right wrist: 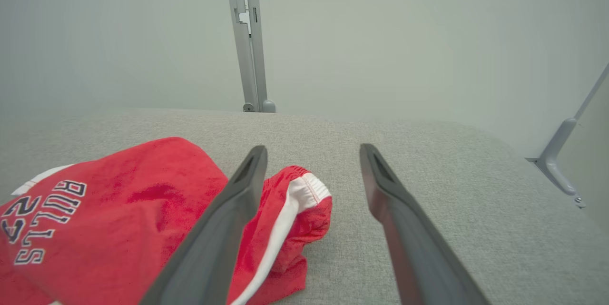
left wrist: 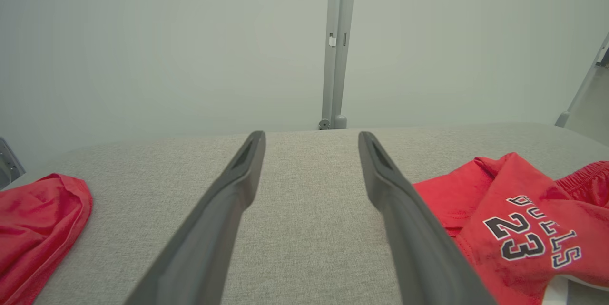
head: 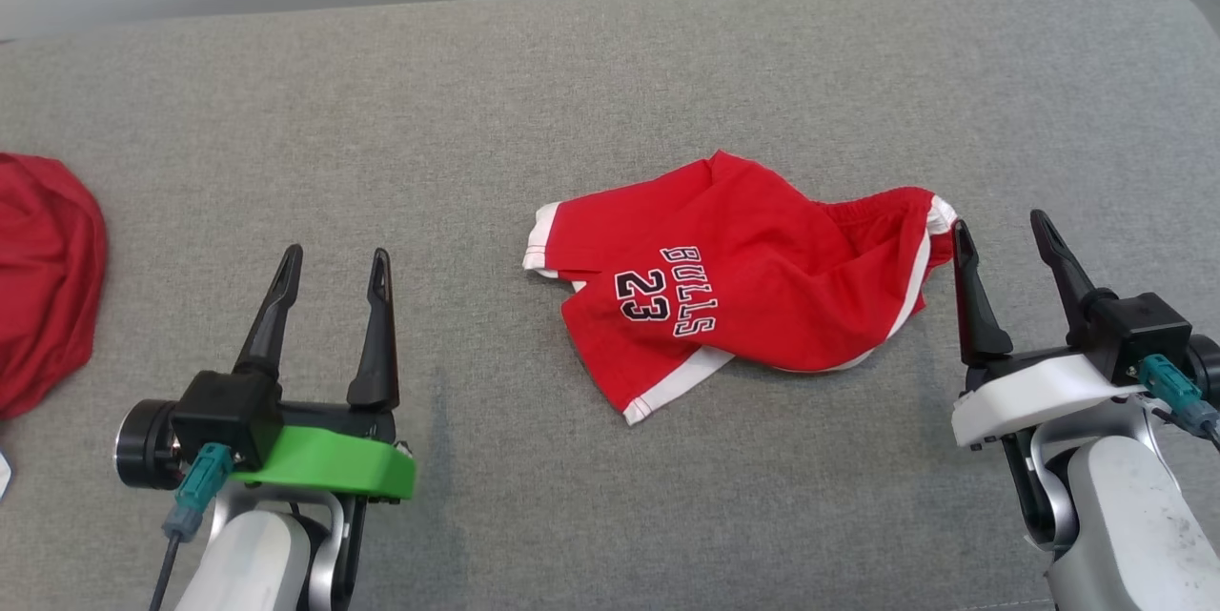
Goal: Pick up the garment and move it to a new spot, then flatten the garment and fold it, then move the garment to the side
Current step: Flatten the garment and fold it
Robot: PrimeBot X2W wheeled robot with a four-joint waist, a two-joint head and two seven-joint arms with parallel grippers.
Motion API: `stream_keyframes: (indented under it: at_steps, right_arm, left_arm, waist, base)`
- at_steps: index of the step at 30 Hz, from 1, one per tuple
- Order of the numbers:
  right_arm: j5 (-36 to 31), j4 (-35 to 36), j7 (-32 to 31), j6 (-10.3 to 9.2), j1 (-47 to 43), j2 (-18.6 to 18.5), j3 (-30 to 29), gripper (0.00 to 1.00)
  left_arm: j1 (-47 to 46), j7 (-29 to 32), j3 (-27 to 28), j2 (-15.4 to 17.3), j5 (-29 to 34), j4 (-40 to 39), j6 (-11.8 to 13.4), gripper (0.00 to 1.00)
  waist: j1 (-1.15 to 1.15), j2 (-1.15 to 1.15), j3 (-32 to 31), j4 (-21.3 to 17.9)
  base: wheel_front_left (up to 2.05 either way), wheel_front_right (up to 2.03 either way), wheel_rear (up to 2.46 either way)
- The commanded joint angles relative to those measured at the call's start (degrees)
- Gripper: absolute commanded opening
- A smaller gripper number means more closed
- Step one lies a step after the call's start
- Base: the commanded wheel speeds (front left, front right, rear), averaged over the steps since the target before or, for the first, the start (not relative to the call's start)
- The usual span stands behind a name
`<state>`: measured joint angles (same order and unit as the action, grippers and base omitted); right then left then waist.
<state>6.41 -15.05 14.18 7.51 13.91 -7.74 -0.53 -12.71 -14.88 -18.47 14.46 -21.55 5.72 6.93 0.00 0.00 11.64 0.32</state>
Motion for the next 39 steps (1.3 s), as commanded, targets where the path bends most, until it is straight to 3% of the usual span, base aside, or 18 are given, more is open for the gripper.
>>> stream_keyframes:
  at_steps: [1,8,17,22,30,39]
  right_arm:
    - [-0.88,2.63,-0.80,-0.04,-1.05,0.45,-0.32,1.00]
    - [-1.52,8.91,-3.29,-0.03,-3.48,1.42,-0.41,1.00]
    - [-0.76,10.71,-4.35,-0.03,-4.60,2.13,-1.26,1.00]
    - [-0.57,11.01,-4.44,-0.03,-4.36,2.43,-0.88,1.00]
    - [0.05,9.97,-4.05,-0.04,-3.55,2.79,0.28,1.00]
    - [0.63,8.80,-3.70,-0.04,-2.69,3.02,0.82,1.00]
  left_arm:
    - [1.18,-0.29,-0.10,0.32,0.29,-0.49,0.28,1.00]
    - [3.09,0.48,-1.21,0.56,0.10,-1.26,0.44,1.00]
    - [3.16,1.60,-2.16,0.69,-0.10,-1.81,0.33,1.00]
    - [1.00,4.45,-5.27,-0.28,-0.20,-1.71,-1.89,1.00]
    - [0.94,14.47,-14.13,-3.64,-2.51,3.05,-7.33,1.00]
    - [-1.02,17.10,-16.56,-6.82,-5.25,12.24,-9.70,1.00]
  waist:
    - [0.00,0.00,-1.22,-0.97]
    - [0.00,0.00,-2.76,-1.48]
    - [0.00,0.00,-2.62,-1.47]
    - [0.00,0.00,-1.82,-1.51]
    - [0.00,0.00,-0.05,-2.89]
    - [0.00,0.00,2.07,-4.78]
  base:
    - [0.00,0.00,0.00]
    - [0.00,0.00,0.00]
    - [0.00,0.00,0.00]
    - [0.00,0.00,0.00]
    - [0.00,0.00,0.00]
    - [0.00,0.00,0.00]
